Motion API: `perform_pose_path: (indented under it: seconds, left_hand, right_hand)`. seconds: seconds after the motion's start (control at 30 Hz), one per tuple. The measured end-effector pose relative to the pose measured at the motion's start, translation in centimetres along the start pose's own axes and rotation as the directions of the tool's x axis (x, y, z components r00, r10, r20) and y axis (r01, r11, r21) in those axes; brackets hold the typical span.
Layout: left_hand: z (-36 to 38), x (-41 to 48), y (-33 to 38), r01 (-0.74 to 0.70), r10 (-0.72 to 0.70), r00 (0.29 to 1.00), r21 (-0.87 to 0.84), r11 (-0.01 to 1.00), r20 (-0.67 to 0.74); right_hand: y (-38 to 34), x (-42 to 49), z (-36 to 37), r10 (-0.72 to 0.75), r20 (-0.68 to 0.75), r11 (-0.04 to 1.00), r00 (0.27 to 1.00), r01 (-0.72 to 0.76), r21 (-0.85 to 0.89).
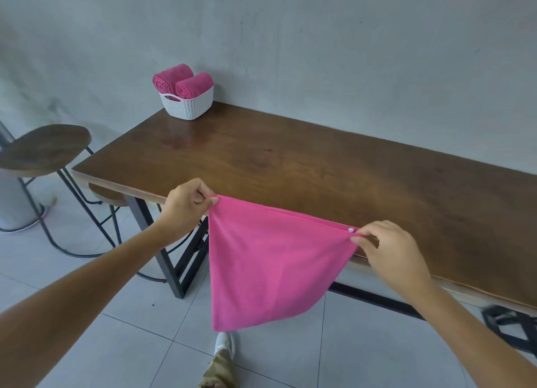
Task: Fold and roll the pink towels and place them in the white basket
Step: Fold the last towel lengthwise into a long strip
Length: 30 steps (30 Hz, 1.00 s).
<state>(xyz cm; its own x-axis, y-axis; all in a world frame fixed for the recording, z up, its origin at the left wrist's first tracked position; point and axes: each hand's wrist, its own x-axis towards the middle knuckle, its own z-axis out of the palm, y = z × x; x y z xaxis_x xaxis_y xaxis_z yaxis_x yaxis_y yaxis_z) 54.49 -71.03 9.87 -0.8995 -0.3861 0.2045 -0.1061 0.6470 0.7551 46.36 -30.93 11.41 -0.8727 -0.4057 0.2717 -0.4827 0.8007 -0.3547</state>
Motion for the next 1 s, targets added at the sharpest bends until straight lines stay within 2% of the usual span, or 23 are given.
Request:
perform_pose_path:
  seconds: [0.13, 0.33, 0.6, 0.8, 1.0]
  left_hand:
    - [-0.6, -0.2, 0.2, 0.0, 0.0, 1.0, -0.007, 1.0, 0.028]
    - [-1.6, -0.5, 0.1, -0.008, 0.007, 0.998, 0.024, 1.0, 0.057]
    - [-0.7, 0.3, 1.1, 0.066, -0.063, 0.997, -0.085, 0.994, 0.036]
    - [0.1, 0.5, 1.6, 0.071, -0.066, 0.997, -0.109, 0.991, 0.051]
    - [0.6, 0.6, 1.2, 0.099, -0.085, 0.992, -0.173, 0.98, 0.089]
  right_hand:
    - [0.2, -0.8, -0.2, 0.025, 0.1, 1.0, 0.995, -0.024, -0.005]
    - [-0.4, -1.4, -0.2, 0.045, 0.153, 0.997, 0.987, -0.054, 0.054]
    - [0.0, -1.1, 1.2, 0.026, 0.086, 0.999, 0.996, -0.028, 0.024]
    - [1.7, -1.1, 1.9, 0.088, 0.071, 0.996, 0.994, -0.086, -0.026]
    - [1.7, -2.0, 2.1, 0.117, 0.062, 0.992, 0.991, -0.12, 0.047]
